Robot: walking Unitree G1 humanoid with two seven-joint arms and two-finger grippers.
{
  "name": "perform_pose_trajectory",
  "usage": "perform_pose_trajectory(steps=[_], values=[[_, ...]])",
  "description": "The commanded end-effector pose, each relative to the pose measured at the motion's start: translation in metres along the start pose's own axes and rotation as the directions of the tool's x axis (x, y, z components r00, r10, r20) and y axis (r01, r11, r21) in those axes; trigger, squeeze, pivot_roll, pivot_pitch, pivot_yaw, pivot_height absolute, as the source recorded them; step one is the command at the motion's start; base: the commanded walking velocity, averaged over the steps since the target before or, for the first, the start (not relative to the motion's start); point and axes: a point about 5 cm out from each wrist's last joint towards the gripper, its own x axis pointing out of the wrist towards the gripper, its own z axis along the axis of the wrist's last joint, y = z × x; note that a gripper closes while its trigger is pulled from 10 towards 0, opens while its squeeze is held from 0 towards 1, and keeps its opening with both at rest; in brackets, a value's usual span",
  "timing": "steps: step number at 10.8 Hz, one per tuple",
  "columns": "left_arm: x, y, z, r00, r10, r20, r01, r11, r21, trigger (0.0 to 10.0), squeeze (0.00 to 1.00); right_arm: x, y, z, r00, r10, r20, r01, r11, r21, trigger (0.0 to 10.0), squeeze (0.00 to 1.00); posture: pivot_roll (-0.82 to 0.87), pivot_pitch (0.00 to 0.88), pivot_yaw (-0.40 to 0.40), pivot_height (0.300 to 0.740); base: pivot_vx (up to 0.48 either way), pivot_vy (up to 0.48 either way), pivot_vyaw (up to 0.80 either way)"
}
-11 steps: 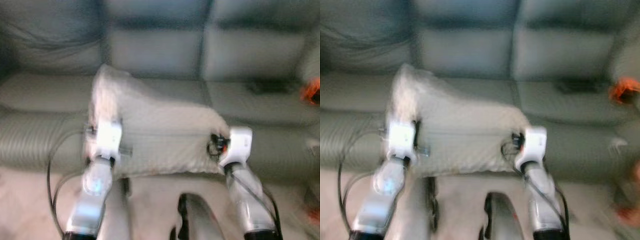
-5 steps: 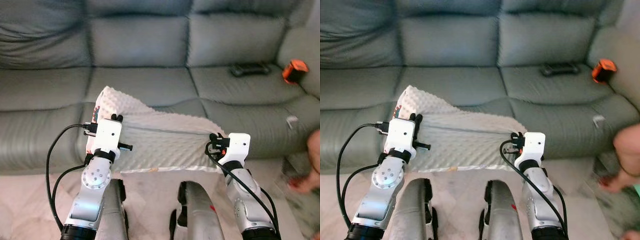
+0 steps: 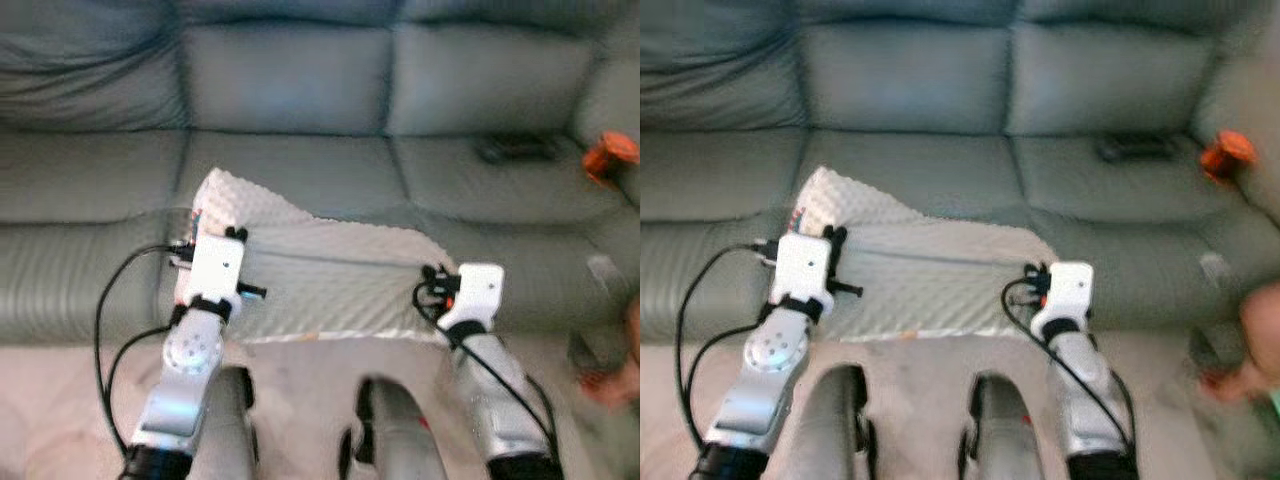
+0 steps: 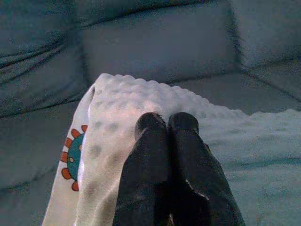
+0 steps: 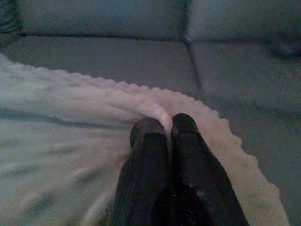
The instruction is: Move the pillow to the sofa
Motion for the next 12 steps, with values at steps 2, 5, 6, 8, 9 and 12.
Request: perform_pose_trajectory(steps=[2,5,6,8,9,12], values=[[-0.001,0.012,-0.001,0.999,0.054,-0.005,-0.054,0.998,0.008,10.0,0.00,0.002,-0.012,0.006,0.998,-0.061,0.025,0.060,0.998,0.009,10.0,0.00,-0.04,0.148,-0.050,0.626,0.354,0.000,0.65],[-0.003,0.011,-0.003,0.998,0.055,-0.019,-0.055,0.998,0.004,10.0,0.00,0.003,-0.011,0.006,0.998,-0.065,0.024,0.064,0.998,0.016,10.0,0.00,-0.03,0.151,-0.050,0.626,0.099,0.000,0.00],[-0.003,0.011,-0.003,0.998,0.051,-0.024,-0.051,0.999,0.001,10.0,0.00,0.003,-0.009,0.006,0.998,-0.065,0.025,0.064,0.998,0.016,10.0,0.00,-0.03,0.152,-0.050,0.626,0.000,0.000,0.00],[-0.001,-0.004,-0.014,0.992,-0.072,-0.106,0.071,0.997,-0.009,10.0,0.00,0.001,-0.011,0.006,0.995,-0.099,0.006,0.098,0.995,0.020,10.0,0.00,-0.04,0.191,-0.052,0.626,0.000,0.000,0.00],[0.004,-0.003,-0.016,0.985,-0.097,-0.143,0.096,0.995,-0.016,10.0,0.00,0.001,-0.015,0.009,0.991,-0.131,-0.001,0.131,0.991,0.031,10.0,0.00,-0.04,0.223,-0.046,0.626,0.000,0.000,0.00],[0.040,0.000,-0.007,0.969,-0.164,-0.185,0.165,0.986,-0.012,10.0,0.00,0.023,-0.037,0.043,0.976,-0.219,0.014,0.218,0.974,0.061,10.0,0.00,-0.05,0.369,0.007,0.626,0.000,0.000,0.00]])
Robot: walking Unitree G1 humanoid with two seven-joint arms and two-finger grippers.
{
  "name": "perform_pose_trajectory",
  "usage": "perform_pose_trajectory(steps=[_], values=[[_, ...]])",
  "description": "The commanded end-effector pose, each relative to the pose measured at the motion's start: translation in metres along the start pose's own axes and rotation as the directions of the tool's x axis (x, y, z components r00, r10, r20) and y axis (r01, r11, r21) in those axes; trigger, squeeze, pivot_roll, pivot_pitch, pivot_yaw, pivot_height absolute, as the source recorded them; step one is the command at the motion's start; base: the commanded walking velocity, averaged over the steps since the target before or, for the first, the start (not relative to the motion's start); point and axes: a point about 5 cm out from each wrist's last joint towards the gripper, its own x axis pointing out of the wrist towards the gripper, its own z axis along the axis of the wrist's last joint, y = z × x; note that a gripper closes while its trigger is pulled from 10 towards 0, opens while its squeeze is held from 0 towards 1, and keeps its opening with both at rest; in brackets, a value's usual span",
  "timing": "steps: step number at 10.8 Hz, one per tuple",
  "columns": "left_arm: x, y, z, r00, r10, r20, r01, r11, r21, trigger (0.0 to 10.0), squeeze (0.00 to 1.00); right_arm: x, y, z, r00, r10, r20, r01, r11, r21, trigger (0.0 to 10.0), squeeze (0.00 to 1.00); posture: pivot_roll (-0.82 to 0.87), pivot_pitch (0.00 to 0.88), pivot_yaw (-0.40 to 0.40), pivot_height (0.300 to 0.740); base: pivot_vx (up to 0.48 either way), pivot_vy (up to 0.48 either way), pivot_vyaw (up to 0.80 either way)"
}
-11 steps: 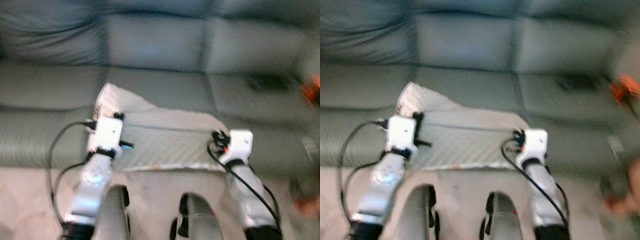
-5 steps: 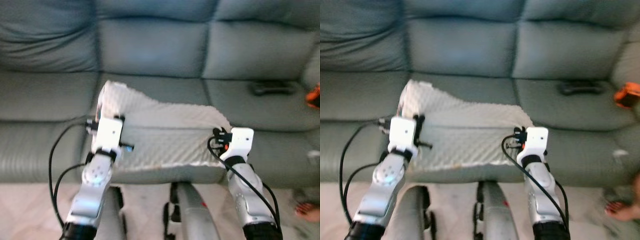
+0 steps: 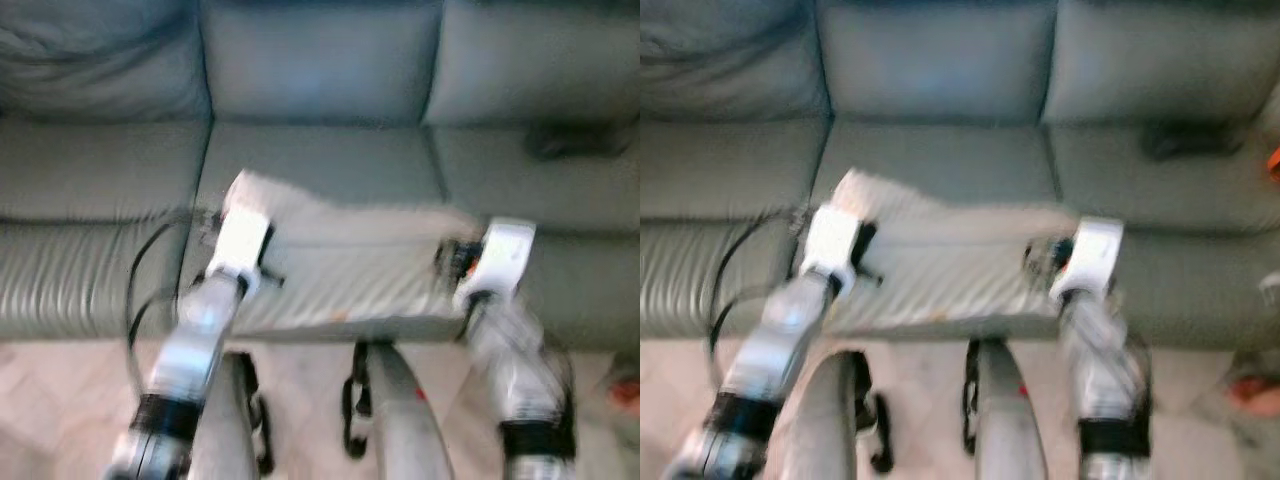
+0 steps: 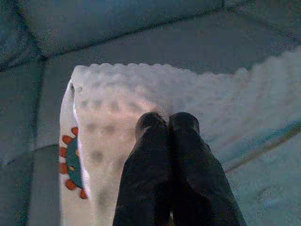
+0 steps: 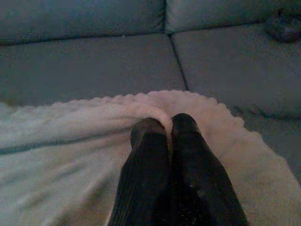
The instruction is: Move the pillow to the sofa
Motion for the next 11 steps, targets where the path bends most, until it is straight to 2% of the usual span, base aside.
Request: perform_pose_trajectory(steps=[1,2,3,4,5,8,10,11], values=[[0.006,0.014,-0.008,0.998,0.049,-0.033,-0.048,0.998,0.026,10.0,0.00,0.005,-0.023,-0.001,0.996,-0.084,-0.028,0.085,0.996,0.011,10.0,0.00,-0.05,0.402,0.016,0.626,0.000,0.000,0.00],[0.031,0.029,0.001,0.992,0.123,-0.040,-0.121,0.992,0.048,10.0,0.00,0.029,-0.030,0.010,0.995,-0.075,-0.059,0.073,0.997,-0.030,10.0,0.00,-0.06,0.454,0.029,0.626,0.000,0.000,0.00],[0.036,0.032,0.003,0.989,0.141,-0.050,-0.139,0.989,0.044,10.0,0.00,0.035,-0.031,0.013,0.996,-0.070,-0.063,0.067,0.996,-0.051,10.0,0.00,-0.06,0.458,0.028,0.626,0.000,0.000,0.00],[0.047,0.040,0.013,0.982,0.187,-0.031,-0.184,0.981,0.061,10.0,0.00,0.050,-0.030,0.026,0.997,-0.056,-0.055,0.053,0.997,-0.057,10.0,0.00,-0.07,0.461,0.028,0.626,0.000,0.000,0.00],[0.054,0.053,0.026,0.968,0.252,-0.002,-0.250,0.962,0.110,10.0,0.00,0.062,-0.023,0.036,0.998,0.001,-0.060,-0.005,0.998,-0.056,10.0,0.00,-0.07,0.464,0.031,0.626,0.000,0.000,0.00],[0.056,0.082,0.041,0.935,0.354,0.036,-0.355,0.921,0.162,10.0,0.00,0.074,-0.004,0.047,0.994,0.103,-0.036,-0.105,0.993,-0.057,10.0,0.00,-0.08,0.468,0.024,0.626,0.000,0.000,0.00],[0.055,0.093,0.044,0.930,0.364,0.044,-0.366,0.911,0.188,10.0,0.00,0.076,0.010,0.042,0.986,0.163,-0.042,-0.165,0.985,-0.039,10.0,0.00,-0.08,0.467,0.006,0.626,0.000,0.000,0.00],[0.055,0.093,0.043,0.938,0.342,0.054,-0.345,0.911,0.228,10.0,0.00,0.075,0.017,0.040,0.981,0.188,-0.039,-0.189,0.981,-0.038,10.0,0.00,-0.08,0.467,0.003,0.626,0.000,0.000,0.00]])
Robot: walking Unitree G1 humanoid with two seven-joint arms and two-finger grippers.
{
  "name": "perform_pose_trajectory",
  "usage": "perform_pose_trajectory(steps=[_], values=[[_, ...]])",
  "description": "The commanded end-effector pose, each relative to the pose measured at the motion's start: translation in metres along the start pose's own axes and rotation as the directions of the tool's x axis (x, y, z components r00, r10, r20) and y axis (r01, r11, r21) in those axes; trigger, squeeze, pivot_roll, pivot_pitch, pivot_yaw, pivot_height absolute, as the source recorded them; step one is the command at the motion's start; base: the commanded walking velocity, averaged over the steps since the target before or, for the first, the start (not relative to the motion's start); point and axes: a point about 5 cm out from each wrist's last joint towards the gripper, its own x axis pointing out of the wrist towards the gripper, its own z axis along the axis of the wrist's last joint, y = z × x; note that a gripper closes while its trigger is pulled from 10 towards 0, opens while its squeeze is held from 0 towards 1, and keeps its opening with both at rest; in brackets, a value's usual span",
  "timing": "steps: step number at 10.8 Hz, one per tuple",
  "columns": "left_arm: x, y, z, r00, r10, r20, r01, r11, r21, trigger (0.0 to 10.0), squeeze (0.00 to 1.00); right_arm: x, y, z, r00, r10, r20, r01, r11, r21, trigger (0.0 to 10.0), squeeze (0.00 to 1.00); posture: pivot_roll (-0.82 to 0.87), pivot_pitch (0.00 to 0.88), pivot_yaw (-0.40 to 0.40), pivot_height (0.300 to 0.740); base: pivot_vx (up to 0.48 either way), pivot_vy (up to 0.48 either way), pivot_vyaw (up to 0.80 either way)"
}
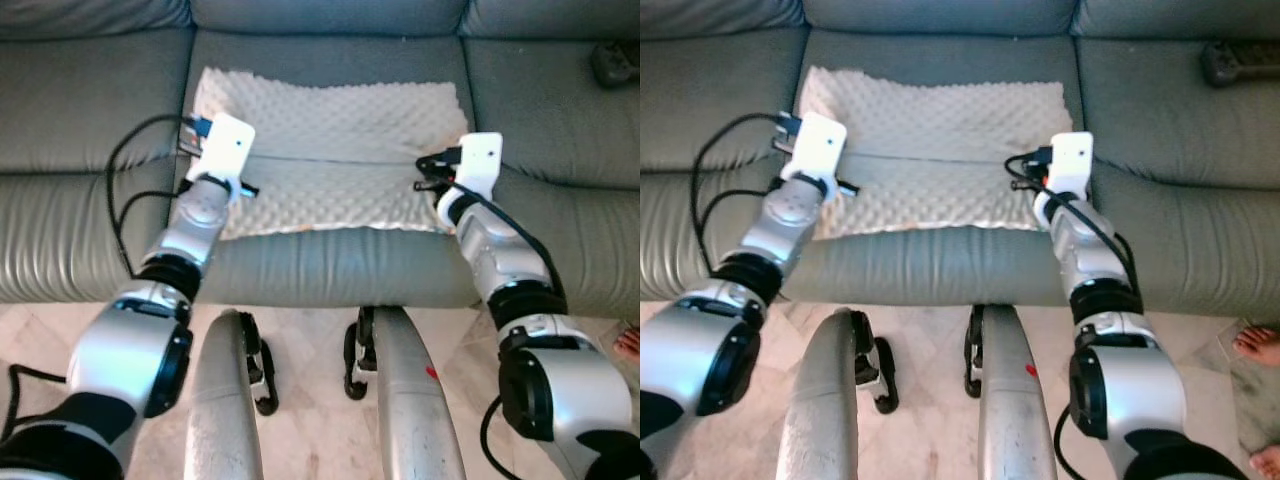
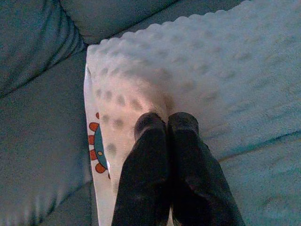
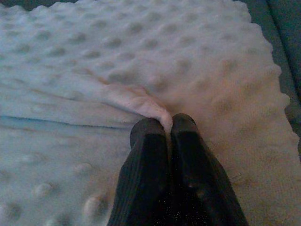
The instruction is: Move the pillow to the sofa
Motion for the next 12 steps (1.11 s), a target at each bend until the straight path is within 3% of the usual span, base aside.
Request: perform_pose_trajectory(steps=[1,2,7,10,11,12], values=[[-0.005,0.013,-0.019,0.998,0.021,-0.057,-0.021,1.000,0.012,10.0,0.00,-0.007,-0.012,-0.015,0.998,-0.044,-0.042,0.045,0.998,0.031,10.0,0.00,-0.08,0.467,0.001,0.626,0.000,0.000,0.00],[-0.005,0.010,-0.019,0.999,0.003,-0.052,-0.002,1.000,0.025,10.0,1.00,-0.007,-0.011,-0.015,0.998,-0.041,-0.038,0.042,0.999,0.027,10.0,1.00,-0.08,0.464,0.000,0.626,0.000,0.000,0.00],[-0.007,0.004,-0.021,0.999,-0.024,-0.034,0.028,0.995,0.096,10.0,1.00,-0.009,-0.006,-0.015,0.999,-0.036,0.007,0.036,0.999,0.036,10.0,1.00,-0.09,0.398,-0.001,0.626,0.000,0.000,0.00],[-0.008,0.024,-0.018,0.997,0.067,0.025,-0.069,0.994,0.087,10.0,1.00,-0.015,-0.008,0.011,0.988,-0.025,0.150,0.026,1.000,-0.008,10.0,1.00,-0.10,0.295,-0.007,0.626,0.000,0.000,0.00],[-0.011,0.034,-0.018,0.990,0.125,0.059,-0.126,0.992,0.011,10.0,1.00,-0.021,-0.014,0.022,0.970,-0.072,0.234,0.081,0.996,-0.031,10.0,1.00,-0.10,0.256,-0.002,0.626,0.000,0.000,0.00],[-0.015,0.042,-0.017,0.981,0.159,0.109,-0.158,0.987,-0.012,10.0,1.00,-0.027,-0.011,0.020,0.970,-0.036,0.241,0.051,0.997,-0.054,10.0,1.00,-0.10,0.228,-0.002,0.626,0.000,0.000,0.00]])
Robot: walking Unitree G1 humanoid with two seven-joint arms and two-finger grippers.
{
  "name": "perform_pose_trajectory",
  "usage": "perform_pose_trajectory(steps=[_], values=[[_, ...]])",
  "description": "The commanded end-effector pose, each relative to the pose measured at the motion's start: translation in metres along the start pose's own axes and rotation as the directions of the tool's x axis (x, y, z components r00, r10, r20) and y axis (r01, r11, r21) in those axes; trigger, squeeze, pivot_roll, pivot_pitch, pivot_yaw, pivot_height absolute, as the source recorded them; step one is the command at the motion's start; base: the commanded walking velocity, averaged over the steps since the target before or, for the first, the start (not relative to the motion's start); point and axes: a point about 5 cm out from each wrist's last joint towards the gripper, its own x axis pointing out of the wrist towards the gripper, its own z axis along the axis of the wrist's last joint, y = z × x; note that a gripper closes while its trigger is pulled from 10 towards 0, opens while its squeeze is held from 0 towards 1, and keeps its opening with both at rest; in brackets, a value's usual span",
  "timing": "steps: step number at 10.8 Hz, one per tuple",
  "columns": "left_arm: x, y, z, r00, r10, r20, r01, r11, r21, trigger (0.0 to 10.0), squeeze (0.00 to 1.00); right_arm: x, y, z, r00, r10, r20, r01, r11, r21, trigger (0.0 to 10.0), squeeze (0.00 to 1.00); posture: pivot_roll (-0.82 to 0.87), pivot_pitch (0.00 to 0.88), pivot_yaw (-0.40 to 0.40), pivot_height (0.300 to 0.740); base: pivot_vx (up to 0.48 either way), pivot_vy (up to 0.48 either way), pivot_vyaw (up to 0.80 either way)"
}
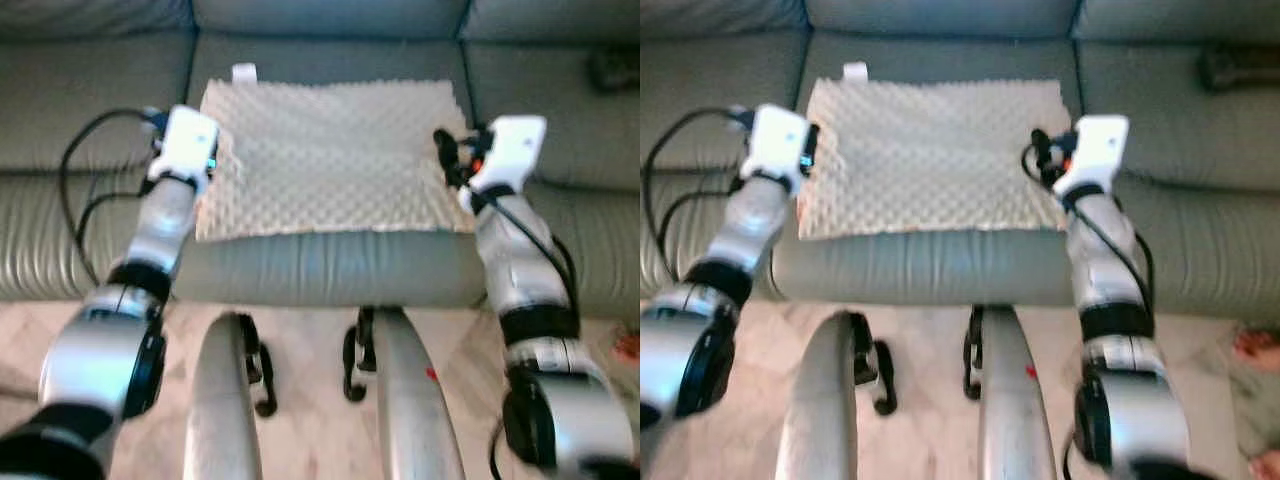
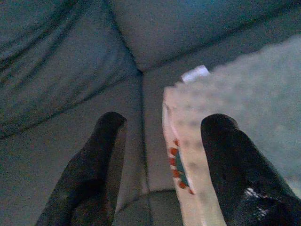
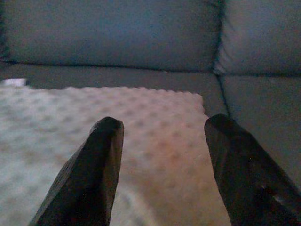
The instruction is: Move the pillow to the sofa
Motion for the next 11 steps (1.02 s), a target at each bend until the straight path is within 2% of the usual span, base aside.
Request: perform_pose_trajectory(steps=[1,2,3,4,5,6,7,8,9,10,11], values=[[-0.006,0.009,-0.007,0.999,0.032,0.002,-0.032,0.999,-0.011,10.0,1.00,-0.008,0.003,-0.007,0.999,0.034,-0.028,-0.034,0.999,0.001,10.0,1.00,-0.11,0.207,-0.005,0.626,0.000,0.000,0.00],[-0.013,0.016,-0.010,0.997,0.064,0.033,-0.063,0.998,-0.031,10.0,1.00,-0.023,0.011,-0.010,0.996,0.081,-0.023,-0.081,0.997,0.009,10.0,1.00,-0.10,0.178,-0.013,0.626,0.000,0.000,0.00],[-0.028,0.013,-0.018,0.996,0.077,0.039,-0.074,0.995,-0.067,10.0,1.00,-0.042,0.019,-0.018,0.995,0.097,-0.023,-0.097,0.995,0.006,10.0,1.00,-0.08,0.147,-0.022,0.626,0.000,0.000,0.00],[-0.053,0.004,-0.026,0.996,0.080,0.040,-0.075,0.991,-0.115,10.0,1.00,-0.066,0.025,-0.034,0.997,0.051,-0.055,-0.049,0.998,0.026,10.0,1.00,-0.05,0.111,-0.036,0.626,0.000,0.000,0.00],[-0.091,-0.006,-0.032,0.996,0.082,0.039,-0.074,0.985,-0.157,10.0,1.00,-0.092,0.029,-0.048,0.990,-0.071,-0.121,0.080,0.995,0.065,10.0,1.00,-0.03,0.099,-0.046,0.626,0.000,0.000,0.00],[-0.112,-0.011,-0.039,0.997,0.082,0.012,-0.079,0.981,-0.178,10.0,1.00,-0.103,0.033,-0.051,0.989,-0.071,-0.132,0.080,0.995,0.062,10.0,1.00,-0.02,0.089,-0.052,0.626,0.000,0.000,0.00],[-0.139,-0.018,-0.046,0.995,0.084,-0.045,-0.092,0.968,-0.232,10.0,1.00,-0.116,0.034,-0.055,0.985,-0.074,-0.156,0.091,0.991,0.103,10.0,1.00,-0.02,0.078,-0.060,0.626,0.000,0.000,0.00],[-0.150,-0.030,-0.040,0.997,0.053,-0.059,-0.068,0.959,-0.274,10.0,1.00,-0.117,0.034,-0.056,0.986,-0.059,-0.155,0.074,0.993,0.093,10.0,1.00,-0.02,0.071,-0.070,0.641,0.000,0.000,0.00],[-0.157,-0.042,-0.035,0.997,0.025,-0.068,-0.043,0.959,-0.279,10.0,1.00,-0.112,0.031,-0.057,0.983,-0.074,-0.169,0.089,0.992,0.083,10.0,1.00,-0.01,0.064,-0.081,0.651,0.000,0.000,0.00],[-0.157,-0.050,-0.035,0.996,0.016,-0.087,-0.040,0.958,-0.283,10.0,1.00,-0.103,0.027,-0.055,0.982,-0.085,-0.171,0.099,0.992,0.075,10.0,1.00,-0.02,0.054,-0.095,0.671,0.000,0.000,0.00],[-0.155,-0.049,-0.036,0.994,0.021,-0.108,-0.050,0.960,-0.275,10.0,1.00,-0.095,0.024,-0.053,0.982,-0.087,-0.169,0.103,0.991,0.088,10.0,1.00,-0.02,0.046,-0.102,0.686,0.000,0.000,0.00]])
